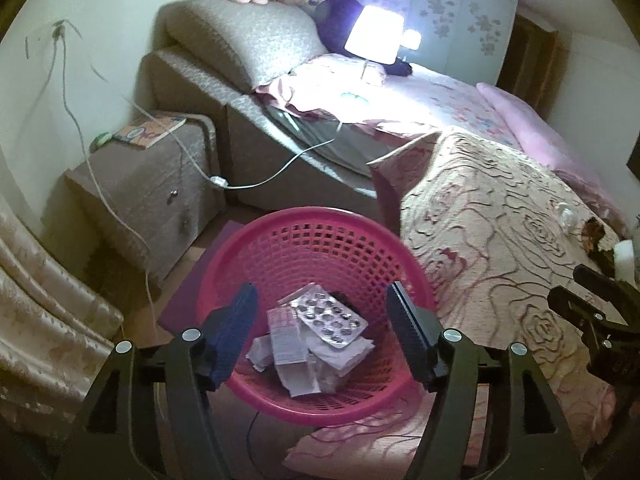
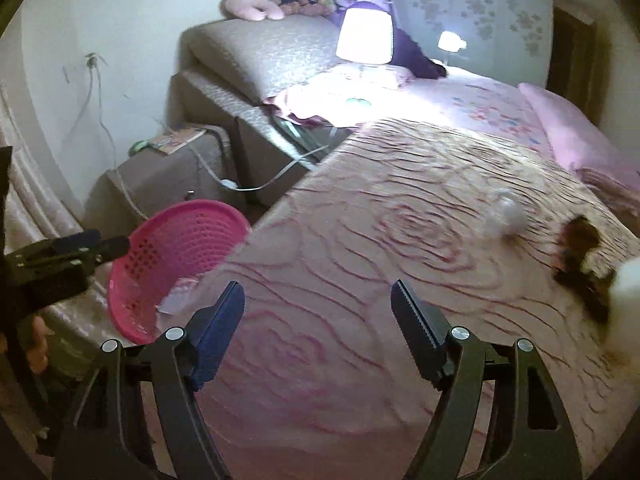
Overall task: Collect trash
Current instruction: 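Move both open tools back to the trash on the bedspread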
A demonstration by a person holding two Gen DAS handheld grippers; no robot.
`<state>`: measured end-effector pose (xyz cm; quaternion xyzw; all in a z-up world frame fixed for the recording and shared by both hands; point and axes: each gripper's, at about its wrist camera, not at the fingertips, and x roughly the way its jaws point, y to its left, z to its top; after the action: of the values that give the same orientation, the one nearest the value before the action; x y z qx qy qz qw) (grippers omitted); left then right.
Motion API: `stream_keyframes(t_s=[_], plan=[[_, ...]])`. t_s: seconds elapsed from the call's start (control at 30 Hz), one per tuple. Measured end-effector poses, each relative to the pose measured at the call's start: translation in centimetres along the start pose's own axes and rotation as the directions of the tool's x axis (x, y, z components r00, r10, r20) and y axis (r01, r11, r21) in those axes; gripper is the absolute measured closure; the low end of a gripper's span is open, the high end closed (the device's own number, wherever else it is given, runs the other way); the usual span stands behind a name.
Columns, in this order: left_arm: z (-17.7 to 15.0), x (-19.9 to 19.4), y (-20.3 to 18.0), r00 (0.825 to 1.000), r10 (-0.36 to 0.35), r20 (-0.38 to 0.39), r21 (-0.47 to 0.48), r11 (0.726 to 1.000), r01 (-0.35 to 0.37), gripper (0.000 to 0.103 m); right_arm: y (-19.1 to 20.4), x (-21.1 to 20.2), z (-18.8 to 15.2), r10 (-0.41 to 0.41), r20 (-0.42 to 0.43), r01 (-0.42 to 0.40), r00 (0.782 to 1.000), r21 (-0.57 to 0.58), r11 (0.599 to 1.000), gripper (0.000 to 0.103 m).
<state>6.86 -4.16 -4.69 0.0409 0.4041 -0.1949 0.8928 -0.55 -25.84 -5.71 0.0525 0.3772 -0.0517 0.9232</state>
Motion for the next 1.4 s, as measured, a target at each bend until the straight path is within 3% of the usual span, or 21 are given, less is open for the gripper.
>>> stream_keyframes(t_s=[0.4, 0.7, 1.4], plan=[[-1.2, -0.3, -5.4, 0.997, -0.075, -0.011, 0.115, 0.99, 0.076, 0.038, -6.8, -3.2, -3.7, -0.146, 0.008, 0.145, 0.989, 0.095, 0.985, 0.03], [-1.5, -0.5, -8.9, 0.993, -0.115, -0.022, 0.173, 0.978, 0.117, 0.037, -11.8, -5.0, -5.4, -0.256, 0.015, 0.248, 0.967, 0.187, 0.951, 0.03], [3.4, 1.8, -21.3, 0.971, -0.232, -0.061, 0.277, 0.93, 0.24, 0.038, -16.6, -6.1, -7.4, -0.295, 0.007, 0.281, 0.955, 0.289, 0.915, 0.03]])
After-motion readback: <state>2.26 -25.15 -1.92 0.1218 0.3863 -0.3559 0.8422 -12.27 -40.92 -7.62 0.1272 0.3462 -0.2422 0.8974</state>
